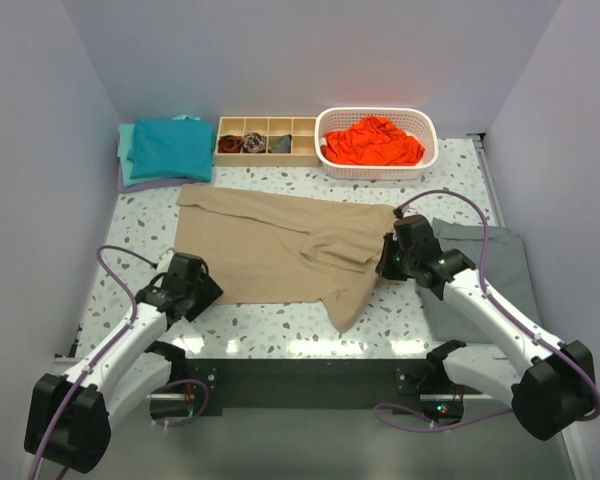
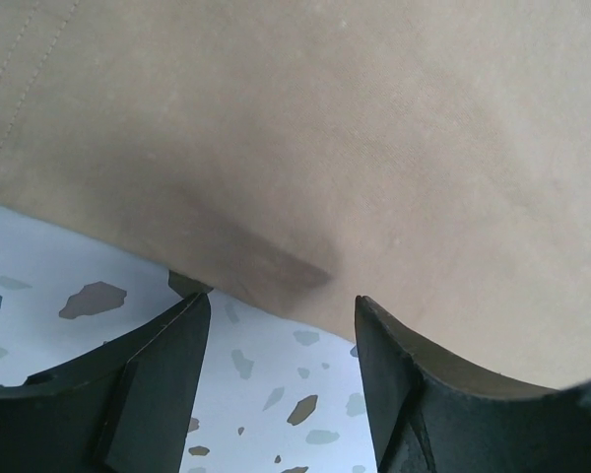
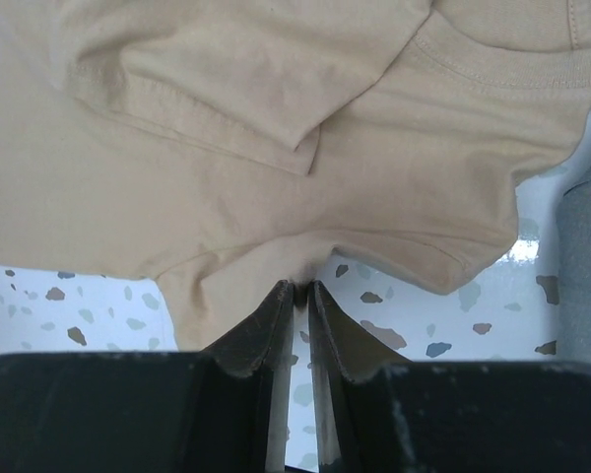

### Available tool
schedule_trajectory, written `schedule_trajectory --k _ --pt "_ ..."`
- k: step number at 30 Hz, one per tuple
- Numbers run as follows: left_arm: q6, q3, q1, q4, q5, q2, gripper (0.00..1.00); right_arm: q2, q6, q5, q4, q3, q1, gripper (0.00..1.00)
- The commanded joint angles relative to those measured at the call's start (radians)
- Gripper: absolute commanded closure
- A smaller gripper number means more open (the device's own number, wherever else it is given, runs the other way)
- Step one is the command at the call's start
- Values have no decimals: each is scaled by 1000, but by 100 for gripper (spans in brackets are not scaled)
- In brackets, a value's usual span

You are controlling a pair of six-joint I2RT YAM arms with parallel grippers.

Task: Fold and stack the t-shirts
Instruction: Fold the tshirt

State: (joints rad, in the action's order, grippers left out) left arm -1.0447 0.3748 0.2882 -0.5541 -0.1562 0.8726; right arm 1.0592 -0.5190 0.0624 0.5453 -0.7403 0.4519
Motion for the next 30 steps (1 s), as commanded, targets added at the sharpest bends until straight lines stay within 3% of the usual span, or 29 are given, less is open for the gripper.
schedule_trajectory --k 1,5,9,21,30 --pt "-67 -19 8 -44 -54 12 34 -25 22 28 -19 -11 2 83" --pt "-78 -30 8 -37 -95 26 38 -28 25 39 -12 -14 5 83" --pt "-78 -37 9 -20 -120 32 47 -31 34 40 -1 -30 4 84" --pt "-61 -60 8 17 -141 51 99 -31 47 -1 2 -80 4 87" --pt "44 59 9 -7 -212 68 100 -15 53 36 -2 -105 2 93"
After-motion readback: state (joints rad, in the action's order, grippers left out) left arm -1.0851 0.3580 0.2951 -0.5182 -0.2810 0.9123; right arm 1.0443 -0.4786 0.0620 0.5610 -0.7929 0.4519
